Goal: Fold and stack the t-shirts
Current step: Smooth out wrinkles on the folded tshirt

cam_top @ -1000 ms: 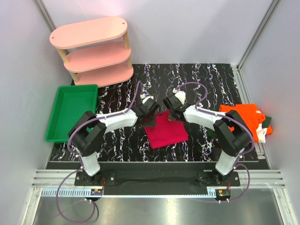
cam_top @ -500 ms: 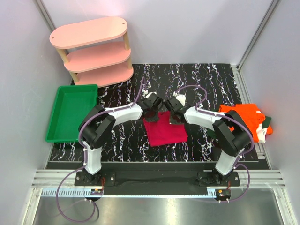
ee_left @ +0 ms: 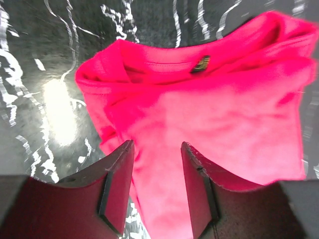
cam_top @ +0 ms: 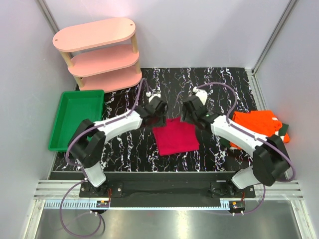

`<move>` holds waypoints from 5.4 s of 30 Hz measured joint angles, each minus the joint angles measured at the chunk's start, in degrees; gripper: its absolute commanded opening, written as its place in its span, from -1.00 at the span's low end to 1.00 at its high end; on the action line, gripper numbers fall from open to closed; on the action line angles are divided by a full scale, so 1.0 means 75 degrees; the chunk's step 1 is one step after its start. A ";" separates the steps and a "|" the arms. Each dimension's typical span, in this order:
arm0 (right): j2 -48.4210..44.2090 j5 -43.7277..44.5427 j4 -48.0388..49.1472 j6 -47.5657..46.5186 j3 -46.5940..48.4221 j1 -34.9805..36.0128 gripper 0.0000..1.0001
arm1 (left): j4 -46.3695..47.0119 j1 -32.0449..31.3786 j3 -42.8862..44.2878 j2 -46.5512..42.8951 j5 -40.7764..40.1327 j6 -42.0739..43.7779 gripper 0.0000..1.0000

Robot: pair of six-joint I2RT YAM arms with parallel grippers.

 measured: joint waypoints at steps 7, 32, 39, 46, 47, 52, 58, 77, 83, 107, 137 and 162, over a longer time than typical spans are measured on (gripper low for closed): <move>-0.0443 -0.0096 0.0070 0.0172 -0.0924 -0.0023 0.37 | -0.0038 -0.0067 -0.0472 -0.1035 -0.0061 -0.0047 -0.06; 0.0184 -0.0434 0.0428 0.0723 -0.2124 -0.0047 0.46 | -0.0300 -0.0790 -0.1845 -0.2025 -0.0335 -0.0726 -0.05; 0.0717 -0.0504 0.0889 0.0965 -0.1760 -0.0052 0.26 | -0.0332 -0.0810 -0.1862 -0.2186 -0.0408 -0.0787 -0.05; 0.0857 -0.1052 0.1708 0.1413 -0.1874 -0.0090 -0.37 | -0.0449 -0.0810 -0.1862 -0.2229 -0.0530 -0.0778 -0.05; 0.0860 -0.1169 0.1821 0.1501 -0.1909 -0.0102 -0.45 | -0.0472 -0.0810 -0.1862 -0.2229 -0.0545 -0.0778 -0.05; 0.0839 -0.1652 0.2270 0.1888 -0.2124 -0.0117 -1.00 | -0.0504 -0.0810 -0.1833 -0.2159 -0.0551 -0.0775 -0.05; 0.0624 -0.1918 0.2477 0.2215 -0.2425 -0.0119 -1.00 | -0.0533 -0.0810 -0.1807 -0.1918 -0.0548 -0.0778 -0.06; -0.0749 0.0565 -0.1408 0.0353 0.0102 -0.0093 -1.00 | -0.0650 -0.0924 -0.2157 -0.2509 -0.0545 -0.0866 -0.08; -0.0804 0.1227 -0.2060 0.0020 0.0650 -0.0353 -1.00 | -0.0673 -0.0927 -0.2541 -0.3133 -0.0539 -0.0918 -0.08; -0.1367 0.1358 -0.3115 0.1262 -0.0647 -0.1052 -0.36 | -0.0600 -0.0965 -0.2678 -0.2731 -0.0178 -0.0562 -0.08; 0.1335 0.0653 -0.1944 0.0755 0.0175 -0.1448 -0.79 | 0.0149 -0.0574 0.2981 0.2060 0.1268 0.0119 -0.17; 0.1842 -0.0087 -0.1918 0.0367 0.0137 -0.1547 -0.88 | 0.0635 -0.0472 0.4380 0.4240 0.2725 -0.0067 -0.60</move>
